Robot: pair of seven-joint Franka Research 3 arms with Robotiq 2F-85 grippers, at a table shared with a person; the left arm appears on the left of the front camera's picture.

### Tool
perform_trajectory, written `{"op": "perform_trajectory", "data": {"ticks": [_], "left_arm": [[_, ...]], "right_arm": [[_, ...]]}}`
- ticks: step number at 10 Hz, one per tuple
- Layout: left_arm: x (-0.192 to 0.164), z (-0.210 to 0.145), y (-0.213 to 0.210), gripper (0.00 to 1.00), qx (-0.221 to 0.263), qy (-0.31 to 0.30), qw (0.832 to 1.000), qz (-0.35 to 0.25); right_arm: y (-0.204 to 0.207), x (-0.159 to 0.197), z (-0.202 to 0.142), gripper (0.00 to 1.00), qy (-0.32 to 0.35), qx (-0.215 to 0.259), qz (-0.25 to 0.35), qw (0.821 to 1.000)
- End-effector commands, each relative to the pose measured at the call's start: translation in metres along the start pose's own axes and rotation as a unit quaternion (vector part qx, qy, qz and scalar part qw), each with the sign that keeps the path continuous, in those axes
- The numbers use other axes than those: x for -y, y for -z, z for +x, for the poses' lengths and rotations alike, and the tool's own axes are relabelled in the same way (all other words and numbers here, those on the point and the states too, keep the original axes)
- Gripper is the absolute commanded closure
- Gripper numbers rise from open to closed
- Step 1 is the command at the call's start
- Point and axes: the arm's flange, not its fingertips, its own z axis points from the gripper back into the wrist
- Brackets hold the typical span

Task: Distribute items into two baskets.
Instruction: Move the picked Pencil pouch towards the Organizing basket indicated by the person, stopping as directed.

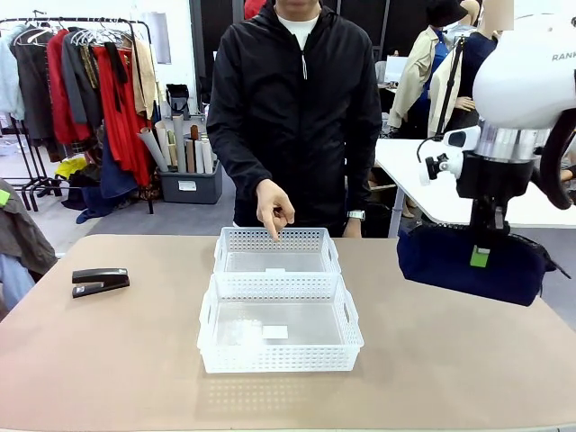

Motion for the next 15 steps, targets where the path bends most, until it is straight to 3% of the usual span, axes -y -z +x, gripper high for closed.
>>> {"op": "perform_trajectory", "data": {"ticks": [1,6,15], "left_arm": [[-0.001,0.0,0.0,0.0,0.007,0.005,1.0,-0.007],[-0.001,0.0,0.0,0.0,0.007,0.005,1.0,-0.007],[-0.001,0.0,0.0,0.0,0.007,0.005,1.0,-0.007]], "right_arm": [[0.008,-0.002,0.005,1.0,-0.048,0.02,-0.004,0.999],[0.029,-0.012,0.039,1.0,-0.082,0.028,0.007,0.996],[0.056,-0.028,0.105,1.0,-0.085,0.016,-0.01,0.996]]}}
